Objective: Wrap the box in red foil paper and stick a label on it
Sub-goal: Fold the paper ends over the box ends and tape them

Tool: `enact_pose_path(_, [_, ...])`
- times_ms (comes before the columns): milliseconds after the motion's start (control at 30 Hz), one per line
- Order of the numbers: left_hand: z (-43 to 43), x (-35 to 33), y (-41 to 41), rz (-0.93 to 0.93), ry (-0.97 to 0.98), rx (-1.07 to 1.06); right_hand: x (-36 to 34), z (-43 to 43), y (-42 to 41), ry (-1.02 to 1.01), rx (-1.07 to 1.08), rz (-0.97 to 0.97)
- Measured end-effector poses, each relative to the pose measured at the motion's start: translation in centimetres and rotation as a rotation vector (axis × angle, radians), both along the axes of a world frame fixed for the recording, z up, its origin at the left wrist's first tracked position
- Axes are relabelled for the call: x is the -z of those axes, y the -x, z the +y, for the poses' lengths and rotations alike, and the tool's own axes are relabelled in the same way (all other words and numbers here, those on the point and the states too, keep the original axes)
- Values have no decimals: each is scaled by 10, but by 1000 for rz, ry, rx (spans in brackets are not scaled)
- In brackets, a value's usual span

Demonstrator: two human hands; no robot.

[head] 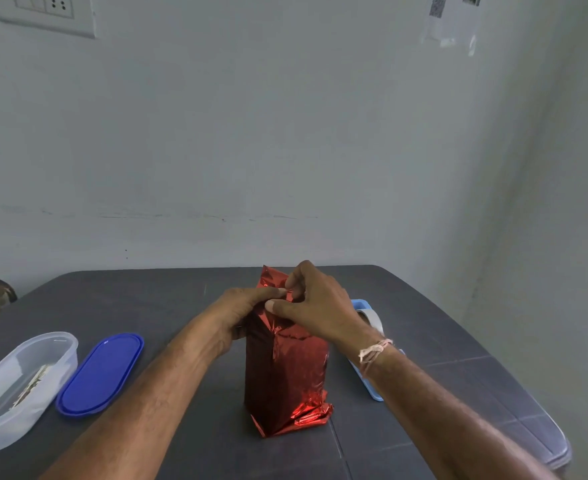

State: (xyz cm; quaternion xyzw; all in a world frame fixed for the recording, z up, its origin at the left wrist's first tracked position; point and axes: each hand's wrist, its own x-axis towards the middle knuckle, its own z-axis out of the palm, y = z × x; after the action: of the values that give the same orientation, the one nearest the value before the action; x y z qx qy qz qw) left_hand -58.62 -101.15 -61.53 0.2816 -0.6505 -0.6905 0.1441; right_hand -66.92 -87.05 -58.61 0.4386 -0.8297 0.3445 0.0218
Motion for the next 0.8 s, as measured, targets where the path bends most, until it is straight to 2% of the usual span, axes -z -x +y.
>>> enact_pose_path(167, [0,1,-1,-8,-6,-6,-1,-5,0,-78,12,33])
enact_pose_path(400, [1,1,-1,-9,24,-11,5,-5,0,-1,29,37])
enact_pose_path(500, [-1,0,-2,-14,37,-3,1,7,7,191,-14,-156])
enact_pose_path(567, [-2,-1,-3,-16,59,33,6,19,19,299,21,-205])
enact_pose_path(600, [-3,-2,-4,-12,64,45,9,24,23,306,21,-264])
enact_pose_path(733, [-3,-8,-6,21,105,112,15,31,34,342,-87,-693])
enact_pose_path(800, [0,-13,-5,31,147,161,12,34,40,354,-99,-707])
